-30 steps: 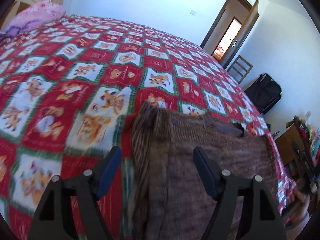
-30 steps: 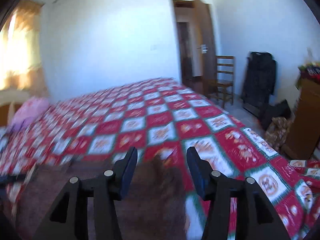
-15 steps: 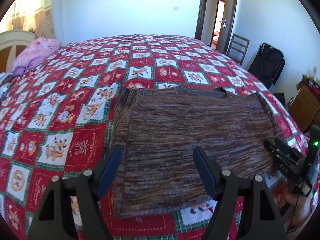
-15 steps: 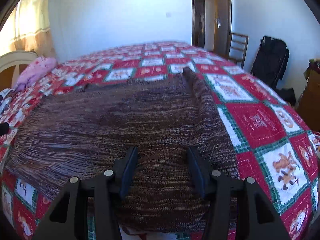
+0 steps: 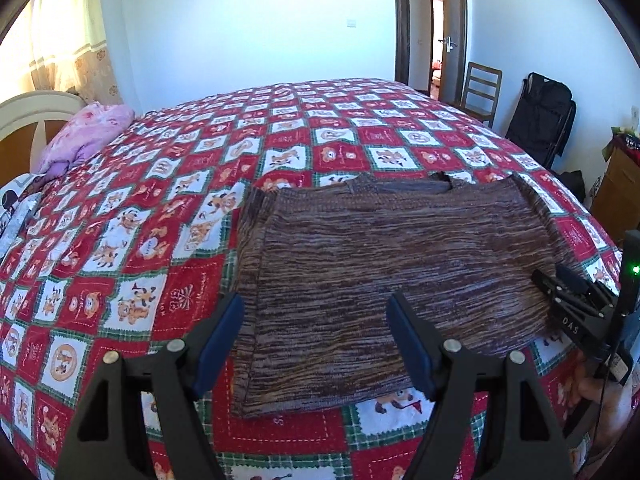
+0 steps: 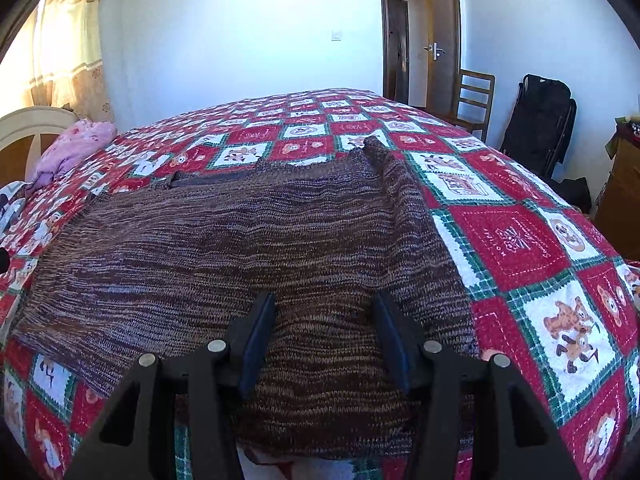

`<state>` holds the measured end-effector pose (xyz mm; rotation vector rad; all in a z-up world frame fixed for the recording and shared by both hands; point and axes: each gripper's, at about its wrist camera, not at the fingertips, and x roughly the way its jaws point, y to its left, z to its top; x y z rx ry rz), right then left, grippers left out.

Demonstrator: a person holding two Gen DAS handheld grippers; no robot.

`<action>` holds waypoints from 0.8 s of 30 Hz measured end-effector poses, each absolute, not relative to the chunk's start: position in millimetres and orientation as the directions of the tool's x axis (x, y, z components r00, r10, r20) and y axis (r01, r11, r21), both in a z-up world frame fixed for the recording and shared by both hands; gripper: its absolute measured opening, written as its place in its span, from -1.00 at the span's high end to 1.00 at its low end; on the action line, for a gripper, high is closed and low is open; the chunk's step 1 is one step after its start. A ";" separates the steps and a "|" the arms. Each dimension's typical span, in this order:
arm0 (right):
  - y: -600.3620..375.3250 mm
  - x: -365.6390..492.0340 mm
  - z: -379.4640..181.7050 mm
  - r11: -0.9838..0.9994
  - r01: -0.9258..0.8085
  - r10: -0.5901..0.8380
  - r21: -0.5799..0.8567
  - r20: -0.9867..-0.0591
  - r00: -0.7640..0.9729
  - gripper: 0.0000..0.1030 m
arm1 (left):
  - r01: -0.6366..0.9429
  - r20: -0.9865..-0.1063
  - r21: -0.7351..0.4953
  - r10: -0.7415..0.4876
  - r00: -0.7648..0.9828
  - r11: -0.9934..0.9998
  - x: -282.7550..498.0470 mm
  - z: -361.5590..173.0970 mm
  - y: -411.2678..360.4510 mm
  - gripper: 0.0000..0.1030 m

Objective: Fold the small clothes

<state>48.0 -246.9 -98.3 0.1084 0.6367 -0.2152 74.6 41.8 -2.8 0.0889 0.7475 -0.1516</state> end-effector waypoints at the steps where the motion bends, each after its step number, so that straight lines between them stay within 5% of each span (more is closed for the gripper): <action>1: -246.9 47.6 -98.5 0.972 0.232 -0.165 0.035 -0.599 0.783 -0.04 | 0.170 -0.687 0.019 -0.111 0.718 0.985 74.9 -3.4 42.4 -0.49; 7: -248.5 47.7 -97.9 0.973 0.225 -0.150 0.052 -0.597 0.788 -0.06 | 0.203 -0.716 -0.071 -0.191 0.671 0.977 91.1 17.9 44.4 -0.49; 13: -249.5 47.5 -98.0 0.973 0.220 -0.141 0.063 -0.595 0.791 -0.07 | 0.214 -0.728 -0.316 -0.381 0.570 0.924 130.5 69.5 57.8 -0.49; 17: -249.4 47.6 -97.9 0.973 0.219 -0.139 0.065 -0.595 0.792 -0.07 | 0.212 -0.717 -0.259 -0.335 0.611 0.942 146.0 106.1 57.3 -0.48; 21: -250.6 46.6 -97.8 0.974 0.219 -0.138 0.066 -0.594 0.792 -0.08 | 0.199 -0.683 -0.367 -0.409 0.606 0.909 164.5 143.3 72.8 -0.48; 24: -250.7 46.3 -97.9 0.973 0.219 -0.138 0.066 -0.595 0.792 -0.08 | 0.209 -0.645 -0.331 -0.382 0.661 0.920 173.6 178.3 79.5 -0.49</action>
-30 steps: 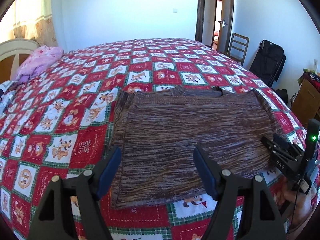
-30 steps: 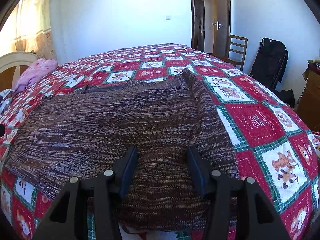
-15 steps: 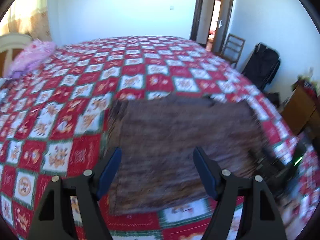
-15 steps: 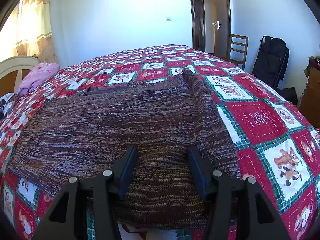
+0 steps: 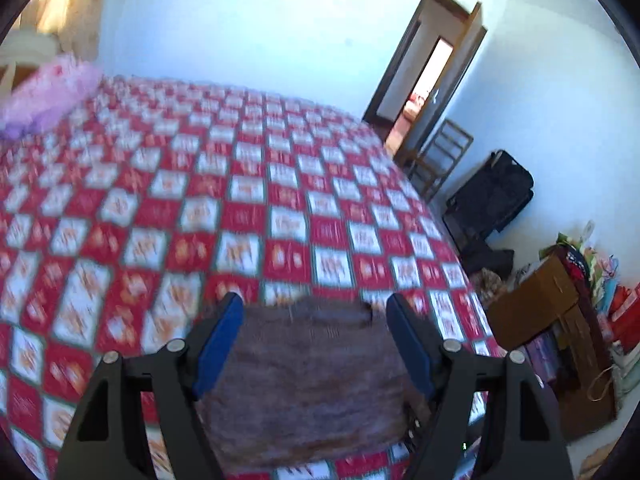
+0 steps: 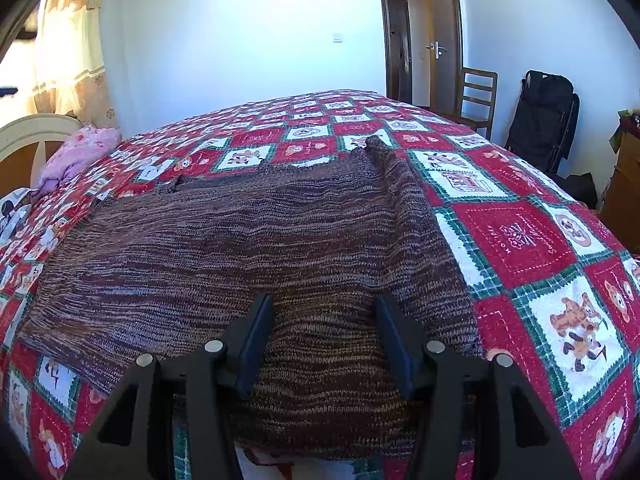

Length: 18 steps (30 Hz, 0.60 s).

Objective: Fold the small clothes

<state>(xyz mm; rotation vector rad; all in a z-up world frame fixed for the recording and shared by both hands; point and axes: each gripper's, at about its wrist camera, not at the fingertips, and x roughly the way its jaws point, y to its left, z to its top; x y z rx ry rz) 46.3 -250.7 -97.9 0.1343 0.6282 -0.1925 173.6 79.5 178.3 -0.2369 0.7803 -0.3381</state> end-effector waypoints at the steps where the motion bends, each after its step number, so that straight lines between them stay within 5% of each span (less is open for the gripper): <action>1: -250.8 46.2 -97.9 0.973 0.219 -0.138 0.066 -0.594 0.792 -0.08 | 0.212 -0.633 -0.312 -0.369 0.681 0.926 175.2 185.7 82.1 -0.49; 6: -250.6 46.4 -97.2 0.974 0.217 -0.134 0.071 -0.592 0.795 -0.08 | 0.215 -0.626 -0.188 -0.285 0.725 0.958 160.9 151.1 92.3 -0.65; 12: -250.6 46.3 -97.5 0.974 0.218 -0.135 0.070 -0.592 0.794 -0.09 | 0.126 -0.689 -0.320 -0.322 0.649 0.939 141.9 27.6 122.0 -0.65; 18: -249.9 46.5 -97.2 0.974 0.217 -0.138 0.064 -0.592 0.794 -0.10 | 0.057 -0.701 -0.265 -0.233 0.673 0.963 114.1 -41.9 120.9 -0.65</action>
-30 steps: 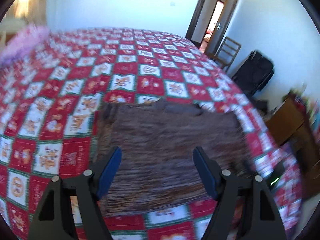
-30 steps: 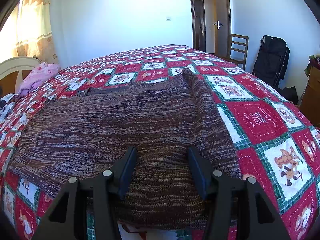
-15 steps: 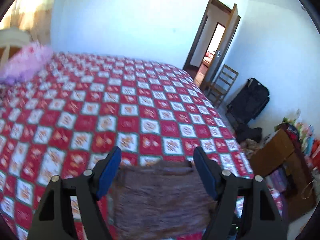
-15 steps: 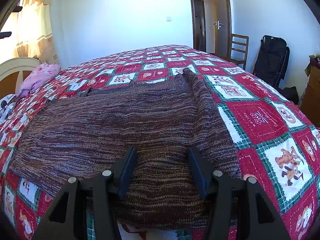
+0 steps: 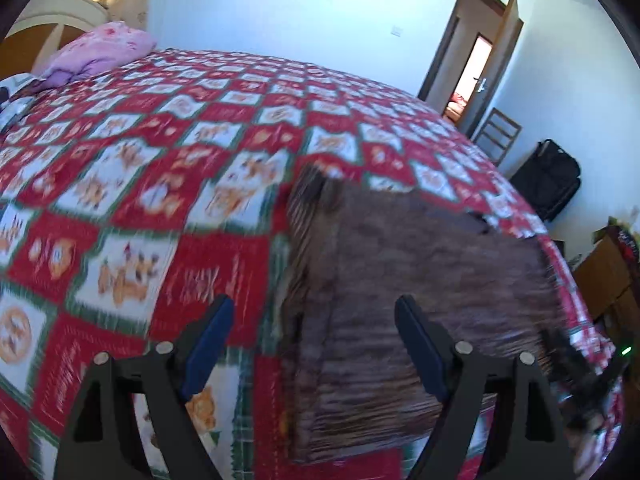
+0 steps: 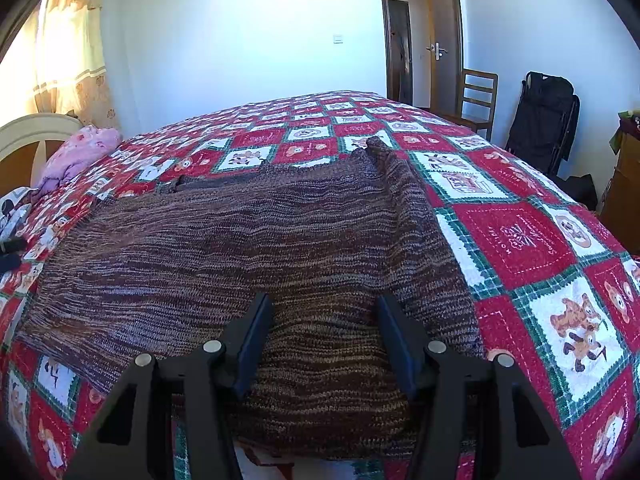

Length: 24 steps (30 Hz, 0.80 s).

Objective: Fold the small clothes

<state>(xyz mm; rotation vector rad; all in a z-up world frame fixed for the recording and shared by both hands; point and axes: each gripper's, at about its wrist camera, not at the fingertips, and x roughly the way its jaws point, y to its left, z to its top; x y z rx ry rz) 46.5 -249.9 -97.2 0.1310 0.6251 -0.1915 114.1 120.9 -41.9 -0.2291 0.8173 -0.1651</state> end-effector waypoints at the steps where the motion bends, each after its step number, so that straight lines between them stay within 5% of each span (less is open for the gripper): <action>1: -249.9 46.6 -97.1 0.974 0.217 -0.138 0.064 -0.592 0.794 -0.10 | 0.041 -0.719 -0.258 -0.221 0.659 0.965 113.3 -49.6 119.2 -0.65; 20: -244.6 54.9 -90.0 0.976 0.218 -0.153 0.030 -0.621 0.769 -0.10 | 0.087 -0.670 -0.209 -0.207 0.713 0.974 67.3 -52.0 106.0 -0.65; 24: -258.6 61.8 -53.3 0.977 0.204 -0.139 0.058 -0.550 0.824 -0.10 | 0.163 -0.612 -0.164 -0.230 0.757 0.973 84.3 -22.7 99.8 -0.65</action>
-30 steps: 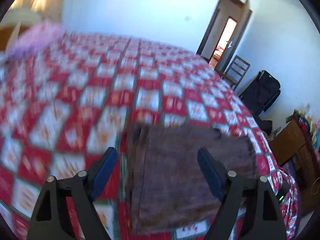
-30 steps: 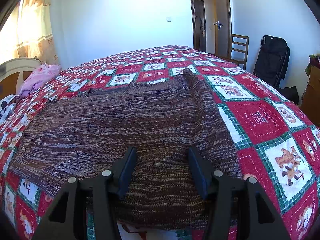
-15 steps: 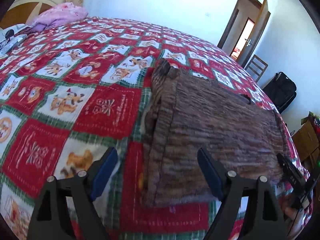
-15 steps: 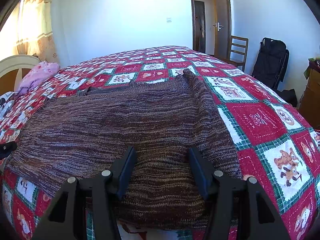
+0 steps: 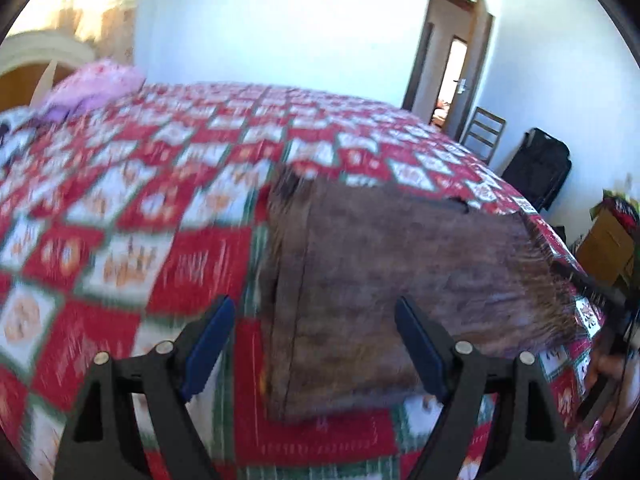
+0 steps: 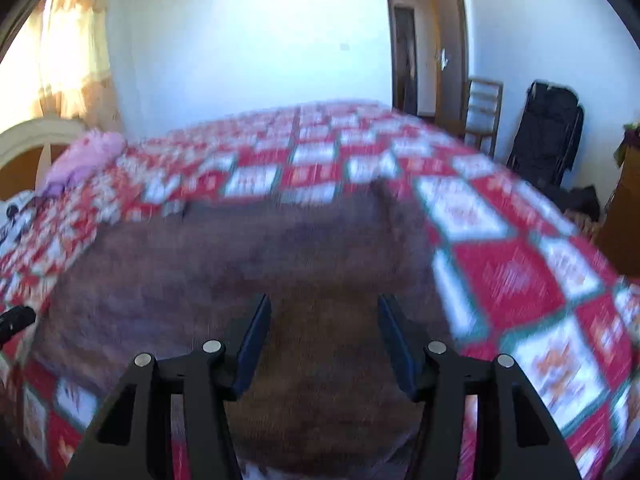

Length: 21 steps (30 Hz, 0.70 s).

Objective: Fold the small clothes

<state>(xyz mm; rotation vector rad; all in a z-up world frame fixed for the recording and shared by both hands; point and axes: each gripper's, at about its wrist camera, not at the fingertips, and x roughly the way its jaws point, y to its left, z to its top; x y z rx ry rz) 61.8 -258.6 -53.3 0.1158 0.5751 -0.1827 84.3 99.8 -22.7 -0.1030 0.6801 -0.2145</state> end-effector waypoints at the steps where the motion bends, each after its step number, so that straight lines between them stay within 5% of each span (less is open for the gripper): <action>1: -265.0 68.7 -44.1 0.977 0.203 -0.140 0.060 -0.537 0.832 -0.10 | 0.174 -0.607 -0.153 -0.231 0.760 0.973 90.1 -19.4 98.1 -0.65; 7: -289.3 142.2 -43.8 0.971 0.223 -0.224 -0.081 -0.621 0.751 -0.01 | 0.189 -0.626 -0.227 -0.292 0.723 0.955 151.7 -14.3 85.8 -0.65; 8: -290.7 152.3 -50.4 0.969 0.224 -0.239 -0.107 -0.646 0.725 0.15 | 0.178 -0.637 -0.259 -0.307 0.708 0.949 158.3 -18.1 86.7 -0.65; 9: -292.5 168.4 -62.1 0.966 0.220 -0.253 -0.138 -0.691 0.677 0.76 | 0.150 -0.661 -0.310 -0.326 0.676 0.939 173.4 -27.0 88.6 -0.65; 10: -296.1 177.9 -73.8 0.962 0.219 -0.267 -0.162 -0.726 0.634 0.98 | 0.131 -0.680 -0.327 -0.330 0.655 0.936 179.4 -32.9 87.2 -0.65; 16: -297.4 211.5 -90.3 0.917 0.257 -0.398 -0.304 -0.720 0.569 0.98 | 0.015 -0.771 -0.220 -0.183 0.610 0.975 215.7 -60.6 81.6 -0.64; 21: -291.6 211.4 -87.6 0.905 0.255 -0.424 -0.340 -0.701 0.574 0.97 | -0.010 -0.775 -0.261 -0.204 0.598 0.965 222.4 -59.1 89.6 -0.67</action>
